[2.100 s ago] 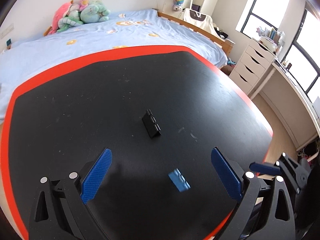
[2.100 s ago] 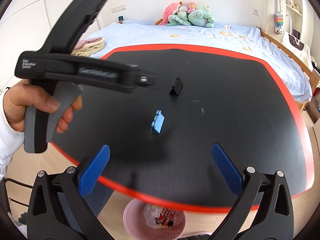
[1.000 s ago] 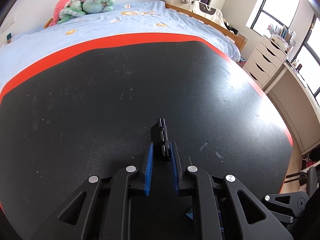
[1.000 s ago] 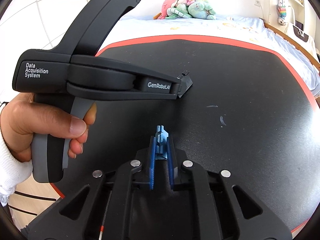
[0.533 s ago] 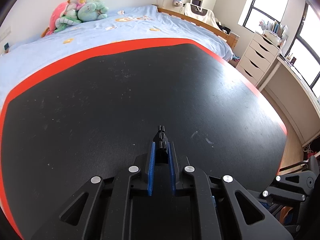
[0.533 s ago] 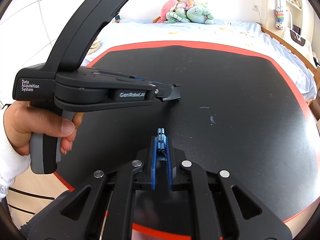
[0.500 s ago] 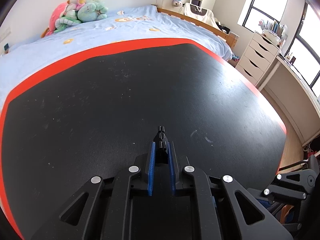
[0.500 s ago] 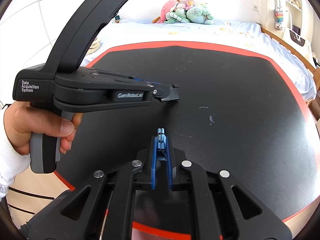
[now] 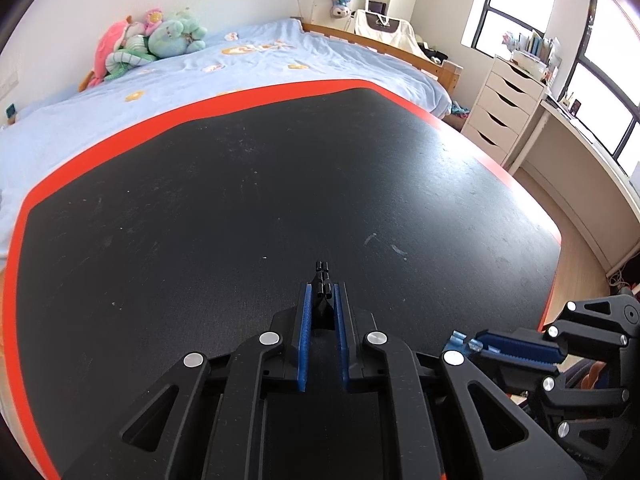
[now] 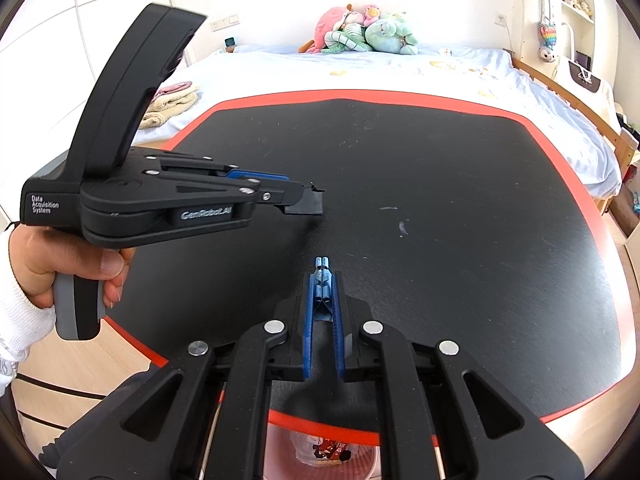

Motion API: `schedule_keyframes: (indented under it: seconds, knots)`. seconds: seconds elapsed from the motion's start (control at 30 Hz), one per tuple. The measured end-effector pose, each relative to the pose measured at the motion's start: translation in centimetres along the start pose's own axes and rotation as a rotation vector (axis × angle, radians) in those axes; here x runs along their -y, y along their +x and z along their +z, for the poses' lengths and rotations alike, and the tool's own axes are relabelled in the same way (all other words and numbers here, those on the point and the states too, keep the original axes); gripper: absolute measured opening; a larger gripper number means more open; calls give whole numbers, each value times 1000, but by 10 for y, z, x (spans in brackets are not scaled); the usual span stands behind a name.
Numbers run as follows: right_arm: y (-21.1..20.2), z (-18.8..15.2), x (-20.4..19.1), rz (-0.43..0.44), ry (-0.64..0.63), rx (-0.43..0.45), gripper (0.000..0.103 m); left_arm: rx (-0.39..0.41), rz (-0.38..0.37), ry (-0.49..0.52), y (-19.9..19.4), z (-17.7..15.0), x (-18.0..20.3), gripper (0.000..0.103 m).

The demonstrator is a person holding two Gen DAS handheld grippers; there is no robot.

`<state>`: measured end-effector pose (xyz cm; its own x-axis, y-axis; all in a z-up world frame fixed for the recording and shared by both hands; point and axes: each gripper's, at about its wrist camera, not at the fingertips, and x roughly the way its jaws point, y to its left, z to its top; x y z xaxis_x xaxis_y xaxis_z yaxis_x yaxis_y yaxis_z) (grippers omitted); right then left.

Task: Collect trash
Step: 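Carry the black clip and blue clip over the wastebasket and open both tools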

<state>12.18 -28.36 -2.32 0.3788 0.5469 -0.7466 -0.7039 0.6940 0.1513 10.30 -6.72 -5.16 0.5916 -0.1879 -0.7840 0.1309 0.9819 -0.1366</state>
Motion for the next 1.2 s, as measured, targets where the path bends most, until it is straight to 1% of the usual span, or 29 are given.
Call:
schedule_keyframes:
  seconds: [0.3,0.67,0.97,1.2]
  knots:
    - [-19,-4,-5,-6,3,21,8,26,-24,25,-24,-11,13,10]
    - [-64,-18,-5,-29,1,52,8,71,-82,110,-68,-36,47,10]
    - [-99,-49,-8,-32,5,52,8,77,-128,163,-91,-67,70,10]
    - [-113,-77,-14,-32,9,33,8,50,-162,179,-98,-96,81,10]
